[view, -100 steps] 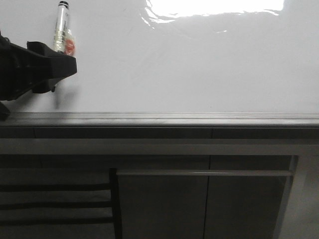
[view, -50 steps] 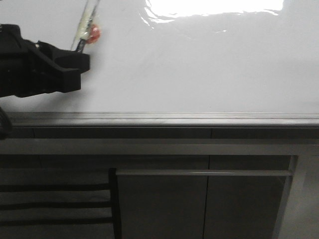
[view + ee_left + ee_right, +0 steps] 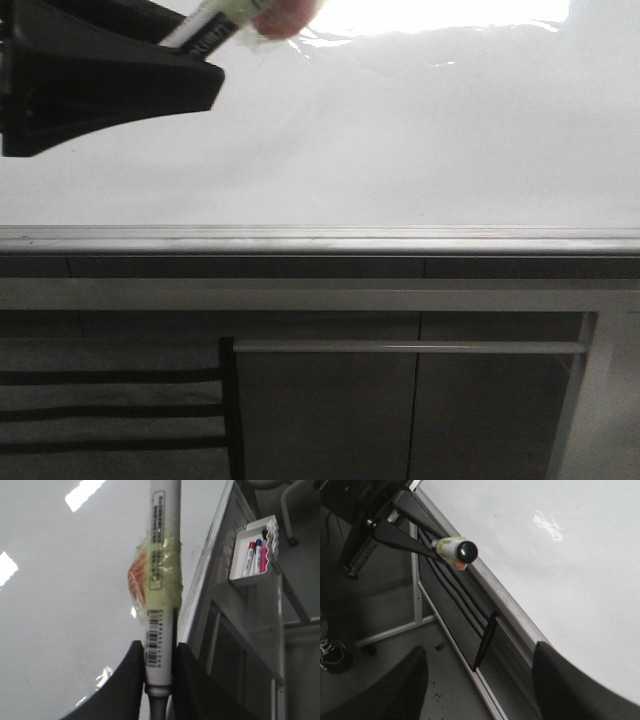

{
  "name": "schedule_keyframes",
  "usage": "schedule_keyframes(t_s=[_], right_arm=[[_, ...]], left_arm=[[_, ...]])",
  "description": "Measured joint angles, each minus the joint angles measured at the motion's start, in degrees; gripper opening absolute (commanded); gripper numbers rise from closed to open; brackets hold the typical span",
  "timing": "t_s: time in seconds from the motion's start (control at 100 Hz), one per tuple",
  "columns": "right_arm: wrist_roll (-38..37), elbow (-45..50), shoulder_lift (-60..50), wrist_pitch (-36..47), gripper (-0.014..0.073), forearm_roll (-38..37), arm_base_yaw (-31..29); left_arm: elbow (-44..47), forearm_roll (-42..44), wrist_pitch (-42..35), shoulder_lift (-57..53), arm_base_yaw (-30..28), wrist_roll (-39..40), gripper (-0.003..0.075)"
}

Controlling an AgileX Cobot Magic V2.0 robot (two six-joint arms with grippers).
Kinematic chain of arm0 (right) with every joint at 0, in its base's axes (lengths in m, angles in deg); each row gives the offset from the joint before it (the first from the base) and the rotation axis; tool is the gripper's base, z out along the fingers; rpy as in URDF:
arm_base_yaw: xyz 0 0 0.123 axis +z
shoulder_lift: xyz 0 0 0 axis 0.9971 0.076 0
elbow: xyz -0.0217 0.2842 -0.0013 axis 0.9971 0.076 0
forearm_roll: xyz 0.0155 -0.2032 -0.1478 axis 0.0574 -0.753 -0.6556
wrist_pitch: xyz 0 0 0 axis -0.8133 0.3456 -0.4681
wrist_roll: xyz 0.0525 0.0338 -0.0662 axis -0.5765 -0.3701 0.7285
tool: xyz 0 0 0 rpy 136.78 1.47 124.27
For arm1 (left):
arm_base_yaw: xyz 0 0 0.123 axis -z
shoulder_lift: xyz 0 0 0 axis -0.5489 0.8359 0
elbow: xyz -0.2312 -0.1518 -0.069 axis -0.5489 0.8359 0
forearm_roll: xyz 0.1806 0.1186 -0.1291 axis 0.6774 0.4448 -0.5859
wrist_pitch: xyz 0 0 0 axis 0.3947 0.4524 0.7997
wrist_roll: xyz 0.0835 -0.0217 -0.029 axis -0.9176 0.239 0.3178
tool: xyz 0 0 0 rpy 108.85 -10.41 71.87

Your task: Write number 0 on whiteboard

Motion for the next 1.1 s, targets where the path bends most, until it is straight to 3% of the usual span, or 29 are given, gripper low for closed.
schedule_keyframes(t_s=[0.12, 0.44, 0.74, 0.92, 1.1], right_arm=[[1.31, -3.17, 6.23, 2.14, 0.0323, 0.03, 2.79], [3.26, -8.6, 17.09, 10.31, 0.0318, -0.64, 13.28], [3.34, -9.15, 24.08, 13.79, 0.0314, -1.15, 13.8], [3.34, -9.15, 24.9, 14.19, 0.0248, -1.15, 13.8], [3.34, -8.95, 25.03, 15.78, 0.0246, -1.15, 13.8]], left_arm=[[0.0, 0.82, 4.79, -4.53, 0.81, 0.0, -0.0013], [0.12, 1.66, 6.8, -6.41, 0.93, 0.0, -0.0013], [0.12, 1.66, 7.03, -6.41, 0.93, 0.0, -0.0013], [0.12, 1.66, 7.93, -6.41, 0.93, 0.0, -0.0013], [2.15, 1.66, 8.68, -6.18, 0.93, 0.0, -0.0013]])
